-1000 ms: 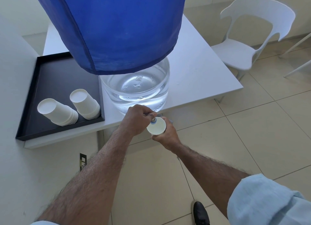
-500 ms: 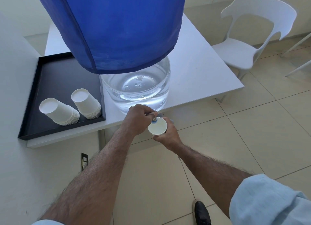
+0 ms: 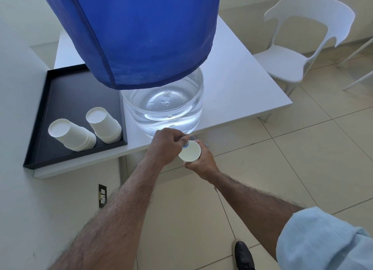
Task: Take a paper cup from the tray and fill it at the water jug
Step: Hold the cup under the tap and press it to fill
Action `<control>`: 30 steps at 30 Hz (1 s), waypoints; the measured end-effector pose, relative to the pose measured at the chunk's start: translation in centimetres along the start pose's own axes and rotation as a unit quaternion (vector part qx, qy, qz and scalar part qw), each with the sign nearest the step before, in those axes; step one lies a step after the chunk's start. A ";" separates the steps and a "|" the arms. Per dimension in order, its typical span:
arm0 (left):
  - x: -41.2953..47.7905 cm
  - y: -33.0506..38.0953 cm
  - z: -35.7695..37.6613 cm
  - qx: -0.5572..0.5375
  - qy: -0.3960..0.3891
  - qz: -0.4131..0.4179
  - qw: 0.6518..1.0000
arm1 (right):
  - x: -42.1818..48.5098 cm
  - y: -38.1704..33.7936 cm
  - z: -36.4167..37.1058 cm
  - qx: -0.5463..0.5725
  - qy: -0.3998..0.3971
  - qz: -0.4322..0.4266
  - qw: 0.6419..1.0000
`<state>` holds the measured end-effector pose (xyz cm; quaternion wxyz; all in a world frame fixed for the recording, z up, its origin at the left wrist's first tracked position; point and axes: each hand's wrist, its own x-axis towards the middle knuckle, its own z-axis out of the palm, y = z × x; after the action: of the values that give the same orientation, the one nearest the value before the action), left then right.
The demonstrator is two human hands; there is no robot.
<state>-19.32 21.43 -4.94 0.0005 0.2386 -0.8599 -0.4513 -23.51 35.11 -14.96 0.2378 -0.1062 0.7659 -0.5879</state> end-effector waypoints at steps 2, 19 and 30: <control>-0.1 -0.1 0.1 0.002 -0.002 0.007 1.000 | 0.0 0.1 0.0 0.000 0.001 0.001 1.000; -3.1 -1.3 1.8 0.164 0.038 0.208 0.964 | 0.2 0.5 0.2 0.003 -0.002 0.003 1.000; -6.4 -5.3 1.7 0.206 0.104 0.141 0.963 | -0.3 2.7 -2.5 -0.013 0.039 0.018 0.999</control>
<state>-11.86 22.86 -8.68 0.1044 0.1552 -0.9543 -0.2330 -24.15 38.20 -16.97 0.2172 -0.0722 0.7838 -0.5773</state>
